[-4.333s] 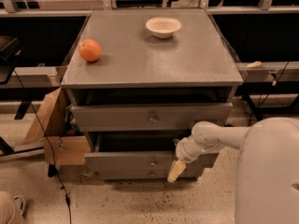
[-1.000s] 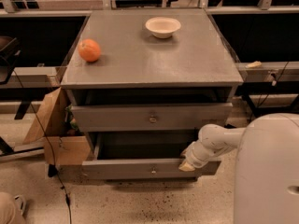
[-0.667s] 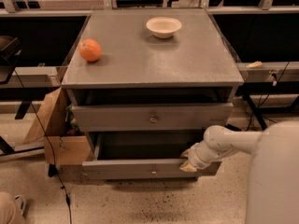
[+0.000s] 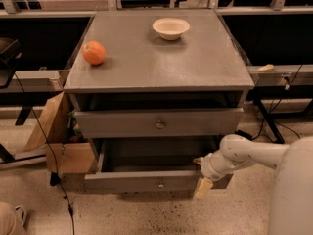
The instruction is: Open middle drawer
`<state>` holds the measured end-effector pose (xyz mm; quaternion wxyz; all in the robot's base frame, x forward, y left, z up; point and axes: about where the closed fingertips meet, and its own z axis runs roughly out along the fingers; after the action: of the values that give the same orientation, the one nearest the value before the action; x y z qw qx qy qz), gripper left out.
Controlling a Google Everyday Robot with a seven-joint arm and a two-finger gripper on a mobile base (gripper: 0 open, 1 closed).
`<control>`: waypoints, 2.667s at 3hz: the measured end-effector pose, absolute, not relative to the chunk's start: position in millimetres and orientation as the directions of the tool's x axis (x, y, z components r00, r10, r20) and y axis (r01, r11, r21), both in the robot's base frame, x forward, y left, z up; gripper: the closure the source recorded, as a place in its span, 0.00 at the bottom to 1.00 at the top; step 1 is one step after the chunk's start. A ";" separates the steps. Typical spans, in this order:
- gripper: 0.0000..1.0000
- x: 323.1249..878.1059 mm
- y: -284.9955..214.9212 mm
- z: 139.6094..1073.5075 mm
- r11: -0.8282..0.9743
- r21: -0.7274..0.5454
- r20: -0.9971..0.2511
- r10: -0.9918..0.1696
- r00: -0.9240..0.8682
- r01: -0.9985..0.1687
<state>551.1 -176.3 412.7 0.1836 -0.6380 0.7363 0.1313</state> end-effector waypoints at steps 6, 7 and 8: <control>0.65 523.9 -161.1 400.5 0.022 -0.017 -0.476 -0.879 -0.011 -1.000; 0.88 513.2 -160.8 401.1 0.009 -0.020 -0.487 -0.873 0.002 -1.000; 1.00 513.2 -160.8 402.4 0.009 -0.021 -0.487 -0.873 0.002 -1.000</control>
Offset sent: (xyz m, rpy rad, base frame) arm -0.0066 -0.0119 -0.0001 0.0012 -0.0225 0.0400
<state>513.2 -160.8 402.4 0.1858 -0.6831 0.6855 0.1701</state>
